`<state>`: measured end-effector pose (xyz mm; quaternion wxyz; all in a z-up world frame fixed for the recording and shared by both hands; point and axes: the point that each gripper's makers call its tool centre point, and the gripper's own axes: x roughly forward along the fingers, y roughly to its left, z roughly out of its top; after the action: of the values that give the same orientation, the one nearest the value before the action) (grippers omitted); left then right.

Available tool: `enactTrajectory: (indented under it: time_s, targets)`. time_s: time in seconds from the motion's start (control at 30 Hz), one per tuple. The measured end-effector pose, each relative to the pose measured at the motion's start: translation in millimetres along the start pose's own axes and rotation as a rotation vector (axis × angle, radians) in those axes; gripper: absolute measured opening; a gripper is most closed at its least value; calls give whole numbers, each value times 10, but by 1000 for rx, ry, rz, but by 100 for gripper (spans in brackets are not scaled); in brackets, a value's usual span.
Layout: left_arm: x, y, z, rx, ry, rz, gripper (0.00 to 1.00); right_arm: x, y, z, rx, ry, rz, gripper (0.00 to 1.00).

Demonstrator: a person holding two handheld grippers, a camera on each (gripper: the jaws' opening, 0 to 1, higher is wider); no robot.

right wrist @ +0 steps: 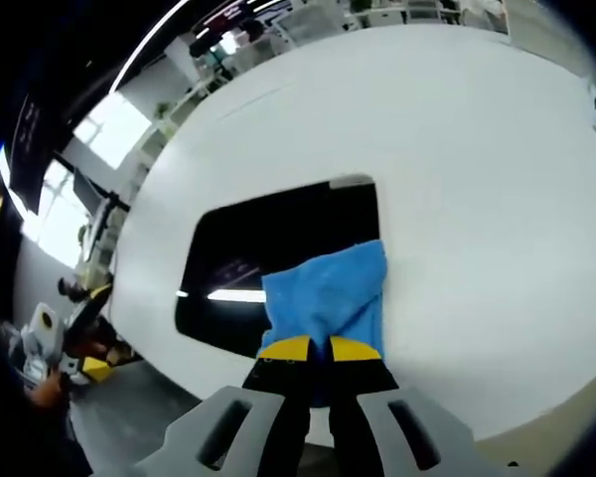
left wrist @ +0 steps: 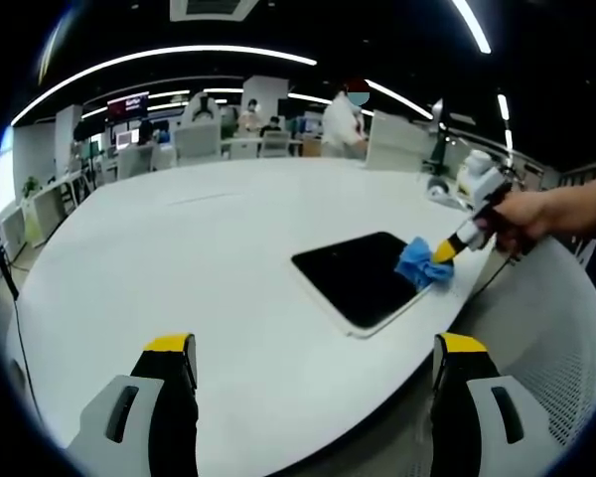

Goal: Wipe the mirror surface with the cleaning cloth until all visible marks leave the cleaned area.

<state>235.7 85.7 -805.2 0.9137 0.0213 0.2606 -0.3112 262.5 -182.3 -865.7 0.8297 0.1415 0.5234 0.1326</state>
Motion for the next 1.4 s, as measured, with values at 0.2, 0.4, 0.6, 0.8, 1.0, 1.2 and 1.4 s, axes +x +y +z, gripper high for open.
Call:
enactTrajectory:
  time_s: [0.2,0.4,0.6,0.8,1.0,1.2,1.4]
  targets:
    - [6,2,-8,-1,2,-3,99,40,-19,107,-5,3,-13,0]
    - [8,-3,-8,-2,5,-4,99,90,-55,237,-7,1,-23,0]
    - [8,-1,-3,-7,2,-2,99,161,-96,383,-18,0,-32,0]
    - [10,1,6,-7,-1,0,99,244,-146,544,-28,0,-41,0]
    - [10,10,3,-9,-1,2,99,305,-190,702,-46,3,-56,0]
    - [19,-5,0,-10,3,-9,99,376,-234,837,-45,0,-64,0]
    - [19,6,3,-13,1,-6,99,435,-256,959,-49,-3,-72,0]
